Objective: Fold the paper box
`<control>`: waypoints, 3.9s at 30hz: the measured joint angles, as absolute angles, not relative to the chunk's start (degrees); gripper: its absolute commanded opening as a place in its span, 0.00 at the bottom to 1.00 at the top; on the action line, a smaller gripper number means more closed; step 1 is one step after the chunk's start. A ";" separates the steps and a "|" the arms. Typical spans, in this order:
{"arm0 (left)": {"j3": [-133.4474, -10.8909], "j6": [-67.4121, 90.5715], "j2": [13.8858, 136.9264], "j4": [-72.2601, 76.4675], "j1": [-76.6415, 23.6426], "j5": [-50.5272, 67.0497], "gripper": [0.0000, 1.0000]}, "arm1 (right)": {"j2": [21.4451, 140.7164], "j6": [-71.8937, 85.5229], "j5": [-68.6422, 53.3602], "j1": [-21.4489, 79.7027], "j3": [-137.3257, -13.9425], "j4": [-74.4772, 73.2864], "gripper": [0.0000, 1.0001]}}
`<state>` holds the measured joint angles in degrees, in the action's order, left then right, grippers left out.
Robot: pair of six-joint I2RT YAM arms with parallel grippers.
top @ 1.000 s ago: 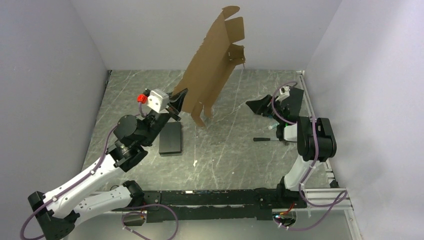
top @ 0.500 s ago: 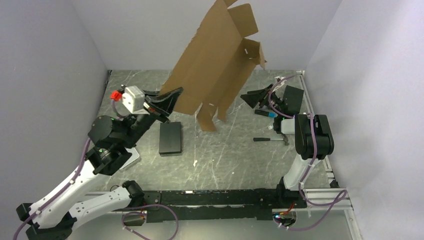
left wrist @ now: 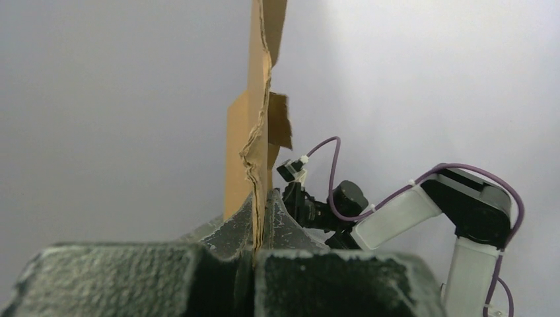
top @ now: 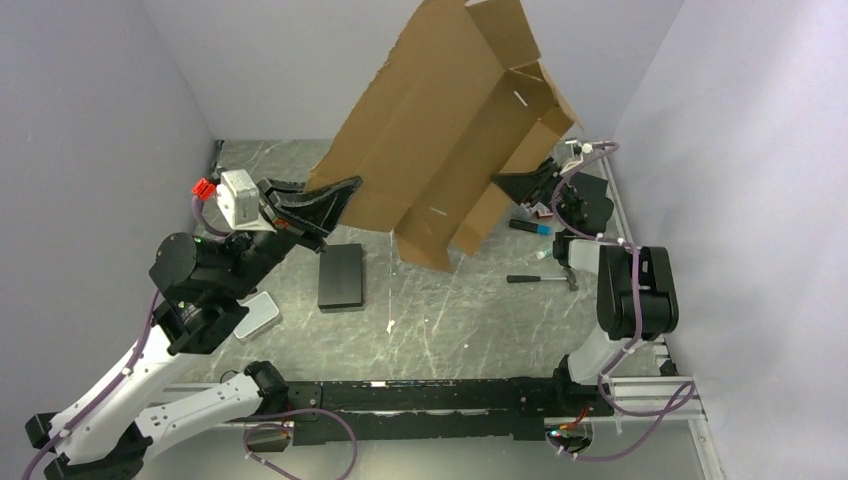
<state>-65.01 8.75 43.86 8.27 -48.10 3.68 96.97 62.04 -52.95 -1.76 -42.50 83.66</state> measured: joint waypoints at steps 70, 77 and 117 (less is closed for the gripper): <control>-37.36 39.57 84.12 70.08 14.24 46.33 0.99 | 65.08 -7.25 -64.03 -8.82 -48.23 14.68 0.00; -37.91 40.51 85.58 74.87 14.28 54.19 0.78 | 64.73 -4.03 -66.19 -9.06 -50.17 12.53 0.00; -38.22 17.19 59.64 24.03 -5.26 43.07 0.00 | 87.29 0.19 -43.97 -2.02 -45.52 23.22 0.59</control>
